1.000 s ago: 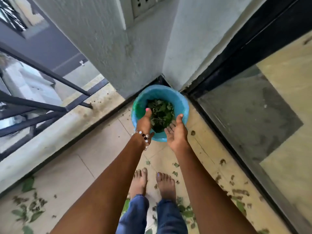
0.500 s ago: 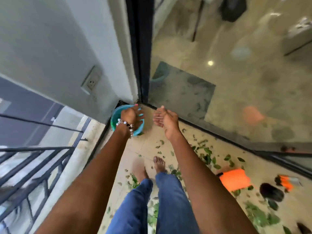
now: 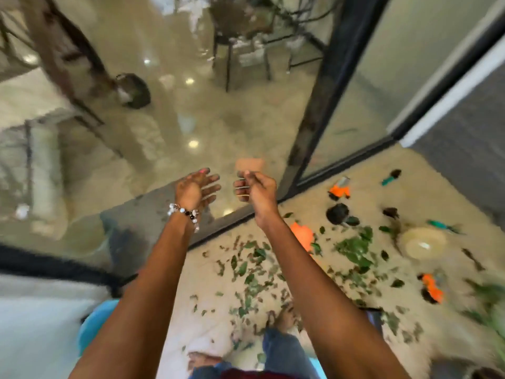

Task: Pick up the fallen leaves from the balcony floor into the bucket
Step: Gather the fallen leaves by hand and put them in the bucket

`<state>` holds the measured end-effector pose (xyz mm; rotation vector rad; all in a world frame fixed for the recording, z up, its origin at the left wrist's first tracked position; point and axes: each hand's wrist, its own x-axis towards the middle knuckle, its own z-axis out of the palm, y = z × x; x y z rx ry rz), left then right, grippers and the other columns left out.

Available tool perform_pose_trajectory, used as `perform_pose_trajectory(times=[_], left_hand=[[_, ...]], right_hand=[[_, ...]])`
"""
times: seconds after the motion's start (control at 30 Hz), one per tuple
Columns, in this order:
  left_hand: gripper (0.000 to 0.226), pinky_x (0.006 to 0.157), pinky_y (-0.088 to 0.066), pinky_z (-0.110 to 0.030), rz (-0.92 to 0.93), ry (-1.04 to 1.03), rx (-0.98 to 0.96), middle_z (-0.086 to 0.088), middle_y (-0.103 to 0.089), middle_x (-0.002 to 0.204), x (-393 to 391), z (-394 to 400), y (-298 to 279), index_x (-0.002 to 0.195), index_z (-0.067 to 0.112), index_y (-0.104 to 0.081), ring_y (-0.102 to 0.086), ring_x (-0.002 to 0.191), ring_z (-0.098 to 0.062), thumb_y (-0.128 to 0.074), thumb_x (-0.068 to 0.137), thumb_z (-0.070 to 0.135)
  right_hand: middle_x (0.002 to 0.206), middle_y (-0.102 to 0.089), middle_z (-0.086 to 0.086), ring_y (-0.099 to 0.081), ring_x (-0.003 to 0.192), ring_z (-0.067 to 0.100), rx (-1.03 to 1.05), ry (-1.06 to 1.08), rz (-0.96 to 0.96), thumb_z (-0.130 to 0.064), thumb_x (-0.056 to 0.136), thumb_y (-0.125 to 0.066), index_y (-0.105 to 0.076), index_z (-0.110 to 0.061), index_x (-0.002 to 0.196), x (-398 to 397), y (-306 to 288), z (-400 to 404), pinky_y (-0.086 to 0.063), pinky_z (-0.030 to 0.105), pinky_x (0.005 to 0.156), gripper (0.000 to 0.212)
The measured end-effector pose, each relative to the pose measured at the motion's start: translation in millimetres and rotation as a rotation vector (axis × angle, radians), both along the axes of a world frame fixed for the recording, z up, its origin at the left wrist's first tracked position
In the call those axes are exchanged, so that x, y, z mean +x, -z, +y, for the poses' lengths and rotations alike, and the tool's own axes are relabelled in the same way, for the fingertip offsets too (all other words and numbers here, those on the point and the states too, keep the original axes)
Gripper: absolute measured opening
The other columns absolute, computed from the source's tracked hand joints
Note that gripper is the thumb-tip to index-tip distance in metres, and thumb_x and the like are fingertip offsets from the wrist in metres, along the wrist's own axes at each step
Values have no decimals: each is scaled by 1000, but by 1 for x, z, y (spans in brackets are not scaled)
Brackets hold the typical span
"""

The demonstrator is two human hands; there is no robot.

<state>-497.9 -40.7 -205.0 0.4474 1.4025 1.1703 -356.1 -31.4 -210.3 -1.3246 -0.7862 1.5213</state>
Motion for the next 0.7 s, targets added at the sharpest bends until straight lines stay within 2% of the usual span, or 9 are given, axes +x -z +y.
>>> perform_pose_trajectory(times=[0.1,0.2,0.3,0.43,0.57,0.7], left_hand=[[18,67,-48,-26,11,132,53,1,-74,85,101,36,-9,101,18,-64,-68,75,-18,-47,99,20],[21,64,-49,-26,28,214,80,-9,-72,95,198,58,-14,112,9,-64,-66,74,-22,-49,97,12],[21,53,-50,-20,13,304,83,-5,-73,80,281,79,-12,108,8,-64,-66,60,-15,-48,95,5],[17,46,-45,-16,7,487,66,5,-71,63,377,103,-3,95,16,-61,-65,49,-6,-46,98,7],[19,48,-46,-16,-21,688,20,7,-72,65,443,121,7,96,17,-61,-66,52,-5,-43,100,11],[20,43,-41,-13,30,791,-6,6,-71,62,496,132,21,92,18,-60,-65,49,-6,-44,101,13]], right_hand=[[60,-64,-2,-54,46,4,47,123,-55,-16,101,-48,-64,-14,85,90,-6,20,-43,16,47,23],[61,-63,0,-55,47,3,75,243,-114,-16,101,-50,-64,-16,80,176,-10,32,-44,14,48,25],[63,-62,5,-54,46,1,92,327,-174,-16,100,-51,-63,-16,78,258,-12,39,-41,12,46,25],[63,-63,5,-56,46,4,83,498,-201,-13,100,-50,-65,-9,85,352,-8,43,-43,14,46,21],[64,-62,7,-56,45,6,37,622,-183,-12,101,-49,-65,-3,91,418,-1,39,-44,17,46,20],[68,-65,8,-57,47,8,-26,693,-191,-16,100,-51,-66,-12,85,468,19,34,-43,18,45,22]])
